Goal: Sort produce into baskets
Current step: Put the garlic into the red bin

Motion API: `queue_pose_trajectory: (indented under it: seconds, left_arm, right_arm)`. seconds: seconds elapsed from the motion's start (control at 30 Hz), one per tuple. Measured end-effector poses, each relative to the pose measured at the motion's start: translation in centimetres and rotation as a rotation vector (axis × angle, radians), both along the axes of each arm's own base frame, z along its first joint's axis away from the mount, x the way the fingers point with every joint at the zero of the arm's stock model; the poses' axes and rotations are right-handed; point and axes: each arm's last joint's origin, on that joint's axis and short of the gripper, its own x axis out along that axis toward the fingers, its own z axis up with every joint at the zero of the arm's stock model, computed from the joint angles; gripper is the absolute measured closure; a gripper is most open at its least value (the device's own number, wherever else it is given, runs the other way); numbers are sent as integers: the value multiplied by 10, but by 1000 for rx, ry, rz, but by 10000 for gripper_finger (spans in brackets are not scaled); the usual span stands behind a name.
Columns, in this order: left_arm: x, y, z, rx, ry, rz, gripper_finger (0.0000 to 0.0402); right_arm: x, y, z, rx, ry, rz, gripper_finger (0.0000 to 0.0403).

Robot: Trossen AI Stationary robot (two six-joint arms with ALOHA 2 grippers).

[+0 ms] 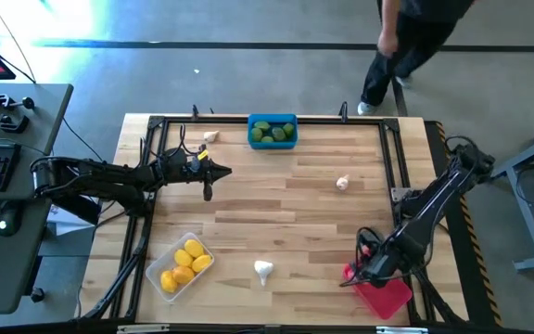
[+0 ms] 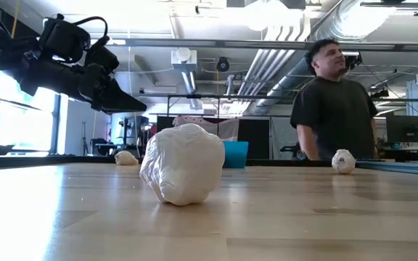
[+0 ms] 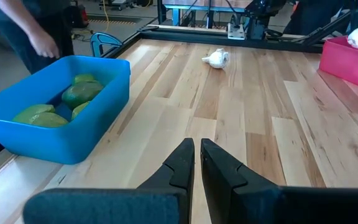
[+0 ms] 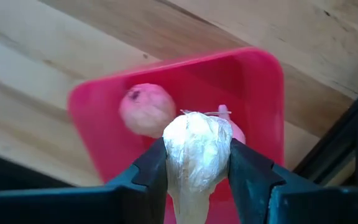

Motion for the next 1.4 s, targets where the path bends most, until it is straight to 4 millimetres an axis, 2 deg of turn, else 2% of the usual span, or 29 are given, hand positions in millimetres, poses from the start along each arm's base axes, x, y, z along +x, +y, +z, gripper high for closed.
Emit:
queue_pose_trajectory:
  seconds: [0.27, 0.57, 0.67, 0.9, 1.0, 1.13, 1.27, 1.37, 1.4]
  left_arm:
    - [0, 0, 0, 0, 0, 4, 388]
    - [-3, 8, 0, -56, -12, 120, 400]
    - [-5, 13, 0, -76, -19, 153, 401]
    - [-1, 26, 8, -118, 44, 210, 401]
    - [4, 32, 15, -106, 108, 213, 401]
    - [7, 41, 26, -88, 176, 227, 401]
    - [6, 53, 35, -115, 224, 274, 401]
    - [3, 62, 42, -133, 253, 316, 401]
    - [2, 65, 44, -136, 260, 332, 401]
  right_arm:
    - [3, 10, -20, -71, 66, 8, 279]
    - [7, 11, -34, -154, 86, 99, 278]
    - [10, 8, -34, -153, 85, 120, 262]
    - [17, 1, -33, -113, 108, 160, 191]
    - [19, -1, -30, -72, 124, 175, 188]
    - [19, -1, -16, -46, 117, 204, 230]
    - [18, -3, 8, -67, 98, 205, 314]
    - [18, -8, 27, -120, 16, 224, 382]
    - [18, -10, 31, -142, -23, 230, 392]
